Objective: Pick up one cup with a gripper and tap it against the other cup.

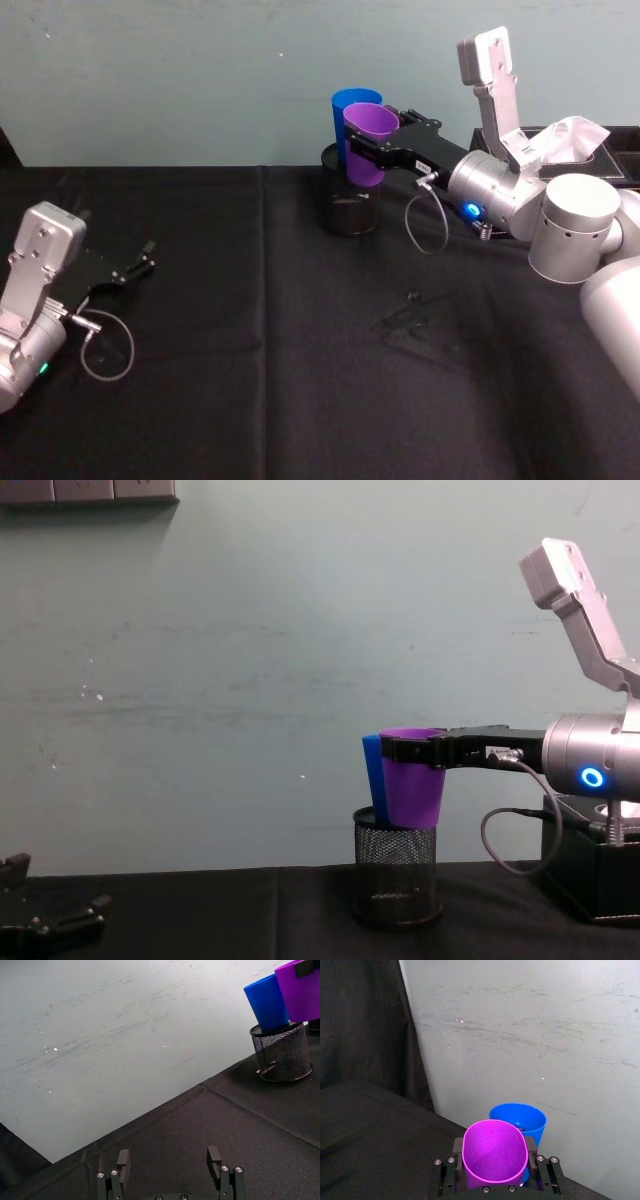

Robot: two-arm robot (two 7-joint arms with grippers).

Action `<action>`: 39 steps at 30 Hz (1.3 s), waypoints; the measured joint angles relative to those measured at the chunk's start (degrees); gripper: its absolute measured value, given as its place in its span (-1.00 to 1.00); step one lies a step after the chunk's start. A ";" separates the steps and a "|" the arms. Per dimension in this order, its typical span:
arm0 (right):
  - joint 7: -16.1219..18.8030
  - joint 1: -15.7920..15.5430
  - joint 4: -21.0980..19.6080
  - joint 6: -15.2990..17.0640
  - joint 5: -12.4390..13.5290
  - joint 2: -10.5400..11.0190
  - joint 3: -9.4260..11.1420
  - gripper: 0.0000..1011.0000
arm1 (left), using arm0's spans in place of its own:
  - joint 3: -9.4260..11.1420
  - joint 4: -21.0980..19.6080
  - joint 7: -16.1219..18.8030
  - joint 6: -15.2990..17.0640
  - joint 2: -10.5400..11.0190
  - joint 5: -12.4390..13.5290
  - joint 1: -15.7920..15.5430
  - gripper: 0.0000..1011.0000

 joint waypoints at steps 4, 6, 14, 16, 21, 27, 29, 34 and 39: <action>0.00 0.01 0.02 -0.02 0.00 0.00 -0.02 0.42 | 0.00 0.00 0.00 0.00 0.00 0.00 0.00 0.98; 0.00 0.02 0.03 -0.04 0.00 0.00 -0.03 0.42 | 0.00 0.00 0.00 0.00 0.00 0.00 0.00 0.98; -0.01 0.04 0.07 -0.08 0.00 0.00 -0.03 0.42 | 0.00 0.00 0.00 0.00 0.00 0.00 0.00 0.98; 0.00 0.04 0.08 -0.07 0.00 0.00 -0.03 0.42 | 0.00 0.00 0.00 0.00 0.00 0.00 0.00 0.98; 0.00 0.04 0.08 -0.07 0.00 0.00 -0.03 0.42 | 0.00 0.00 0.00 0.00 0.00 0.00 0.00 0.98; 0.00 0.04 0.08 -0.07 0.00 0.00 -0.03 0.42 | 0.00 0.00 0.00 0.00 0.00 0.00 0.00 0.98; -0.01 0.04 0.07 -0.07 0.00 0.00 -0.03 0.42 | 0.00 0.00 0.00 0.00 0.00 0.00 0.00 0.98; 0.00 0.04 0.08 -0.07 0.00 0.00 -0.03 0.42 | 0.00 0.00 0.00 0.00 0.00 0.00 0.00 0.98; 0.00 0.04 0.07 -0.07 0.00 0.00 -0.03 0.42 | 0.00 0.00 0.00 0.00 0.00 0.00 0.00 0.98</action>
